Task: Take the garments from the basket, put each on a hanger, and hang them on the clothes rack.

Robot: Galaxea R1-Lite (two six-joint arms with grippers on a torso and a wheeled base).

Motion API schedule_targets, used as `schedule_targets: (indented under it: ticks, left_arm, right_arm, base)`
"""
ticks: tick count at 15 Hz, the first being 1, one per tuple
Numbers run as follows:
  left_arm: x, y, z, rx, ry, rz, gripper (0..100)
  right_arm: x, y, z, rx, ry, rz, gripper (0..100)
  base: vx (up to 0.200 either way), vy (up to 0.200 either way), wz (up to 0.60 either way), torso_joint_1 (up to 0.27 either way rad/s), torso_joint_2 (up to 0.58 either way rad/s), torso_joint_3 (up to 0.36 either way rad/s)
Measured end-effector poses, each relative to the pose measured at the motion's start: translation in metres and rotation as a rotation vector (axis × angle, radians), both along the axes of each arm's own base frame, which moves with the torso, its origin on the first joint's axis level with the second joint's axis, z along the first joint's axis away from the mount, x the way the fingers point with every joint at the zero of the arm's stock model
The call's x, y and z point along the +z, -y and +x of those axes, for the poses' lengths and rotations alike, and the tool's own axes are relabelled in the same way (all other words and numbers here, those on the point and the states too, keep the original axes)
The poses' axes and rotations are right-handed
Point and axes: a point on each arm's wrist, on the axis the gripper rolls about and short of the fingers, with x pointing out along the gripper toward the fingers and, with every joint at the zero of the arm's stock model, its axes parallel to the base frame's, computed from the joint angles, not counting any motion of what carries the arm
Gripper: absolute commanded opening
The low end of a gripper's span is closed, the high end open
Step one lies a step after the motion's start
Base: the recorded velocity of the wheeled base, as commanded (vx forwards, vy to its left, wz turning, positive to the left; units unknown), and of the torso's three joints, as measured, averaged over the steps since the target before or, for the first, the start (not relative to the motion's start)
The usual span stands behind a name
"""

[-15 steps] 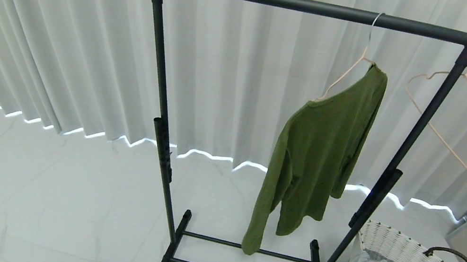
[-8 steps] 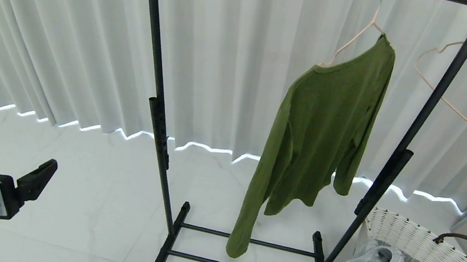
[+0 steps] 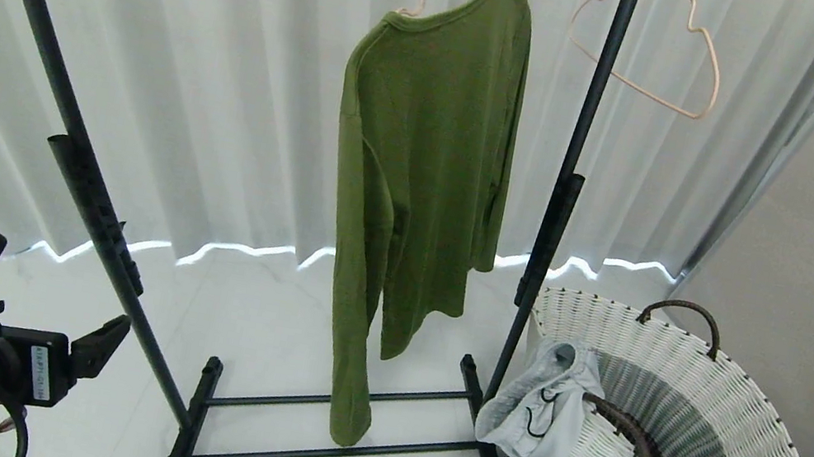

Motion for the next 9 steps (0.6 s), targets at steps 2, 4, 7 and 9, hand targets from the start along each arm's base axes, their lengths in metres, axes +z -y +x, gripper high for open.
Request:
schedule_targets:
  ticks: [2,4,7,9]
  left_arm:
    - [-0.001,0.0,-0.001,-0.014,-0.011,0.046,100]
    - [-0.002,0.0,-0.004,-0.05,-0.018,0.104,100]
    - [0.001,0.003,-0.012,-0.117,0.011,0.093,100]
    - [0.001,0.001,-0.014,-0.068,0.03,-0.004,100]
  right_arm:
    - [0.0,0.0,0.0,0.006,-0.006,-0.014,100]
    - [0.0,0.0,0.001,0.007,-0.009,-0.021,100]
    - [0.0,0.0,0.0,0.007,-0.008,-0.021,100]
    - [-0.001,0.0,0.0,0.008,-0.008,-0.023,100]
  base:
    - [0.0,0.0,0.0,-0.015,0.07,0.036]
    - [0.0,0.0,0.0,0.0,0.0,0.0]
    - [0.0,0.0,0.0,0.0,0.0,0.0]
    - [0.0,0.0,0.0,0.0,0.0,0.0]
